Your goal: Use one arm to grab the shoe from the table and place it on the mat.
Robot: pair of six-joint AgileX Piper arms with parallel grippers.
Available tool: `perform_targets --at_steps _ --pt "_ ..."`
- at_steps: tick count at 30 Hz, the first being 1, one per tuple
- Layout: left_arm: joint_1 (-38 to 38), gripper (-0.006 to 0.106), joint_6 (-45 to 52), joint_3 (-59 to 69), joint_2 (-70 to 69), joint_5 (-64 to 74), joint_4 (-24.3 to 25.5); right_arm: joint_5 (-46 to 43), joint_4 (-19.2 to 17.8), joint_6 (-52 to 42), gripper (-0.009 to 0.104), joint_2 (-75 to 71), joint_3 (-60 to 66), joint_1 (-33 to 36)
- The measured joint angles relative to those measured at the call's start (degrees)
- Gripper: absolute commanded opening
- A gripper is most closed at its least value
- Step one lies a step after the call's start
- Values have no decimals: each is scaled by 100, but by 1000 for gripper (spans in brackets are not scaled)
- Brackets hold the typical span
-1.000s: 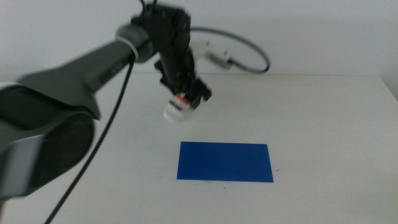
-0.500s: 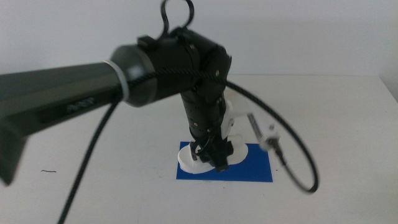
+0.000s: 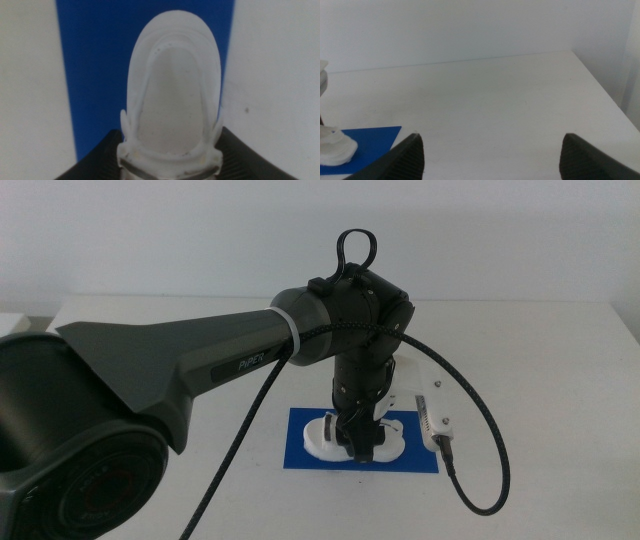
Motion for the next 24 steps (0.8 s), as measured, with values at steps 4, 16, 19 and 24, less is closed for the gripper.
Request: perform_targets --at_steps 4,16,19,24 --pt "0 -1 82 -84 23 -184 2 0 0 0 79 0 0 0" --pt "0 0 192 -144 269 -427 2 0 0 0 79 0 0 0" --pt "0 8 178 -152 269 -437 -11 0 0 0 79 0 0 0" --pt "128 40 286 -152 276 -331 -233 0 0 0 79 0 0 0"
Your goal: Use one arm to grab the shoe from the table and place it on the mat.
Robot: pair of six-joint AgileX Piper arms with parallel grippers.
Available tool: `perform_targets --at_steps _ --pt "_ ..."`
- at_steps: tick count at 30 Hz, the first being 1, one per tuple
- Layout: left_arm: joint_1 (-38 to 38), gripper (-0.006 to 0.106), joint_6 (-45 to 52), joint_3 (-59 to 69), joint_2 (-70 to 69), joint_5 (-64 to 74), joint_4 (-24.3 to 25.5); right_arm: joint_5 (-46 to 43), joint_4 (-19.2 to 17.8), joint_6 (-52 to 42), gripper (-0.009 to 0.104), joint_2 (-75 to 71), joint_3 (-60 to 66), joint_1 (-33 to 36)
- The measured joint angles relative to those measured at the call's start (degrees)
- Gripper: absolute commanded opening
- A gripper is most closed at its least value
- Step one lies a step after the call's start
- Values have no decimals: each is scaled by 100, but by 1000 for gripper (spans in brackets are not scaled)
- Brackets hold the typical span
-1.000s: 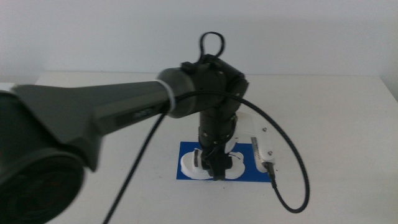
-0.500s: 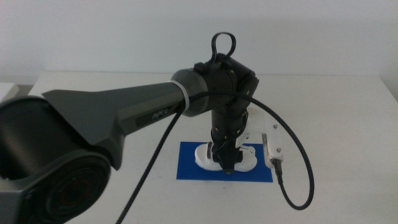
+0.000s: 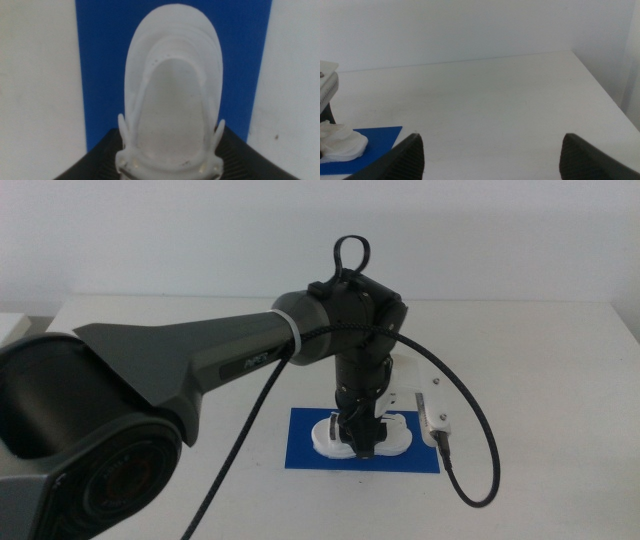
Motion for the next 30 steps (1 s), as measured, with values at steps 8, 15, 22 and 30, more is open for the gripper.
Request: perform_targets --at_steps 8,15,22,30 --pt "199 94 11 -188 -23 653 -65 0 0 0 79 0 0 0" --pt "431 94 -482 -462 -802 730 -315 0 0 0 79 0 0 0" --pt "1017 94 -2240 187 -2826 717 -751 0 0 0 79 0 0 0" --pt "1825 94 -4803 3056 -5999 251 125 0 0 0 79 0 0 0"
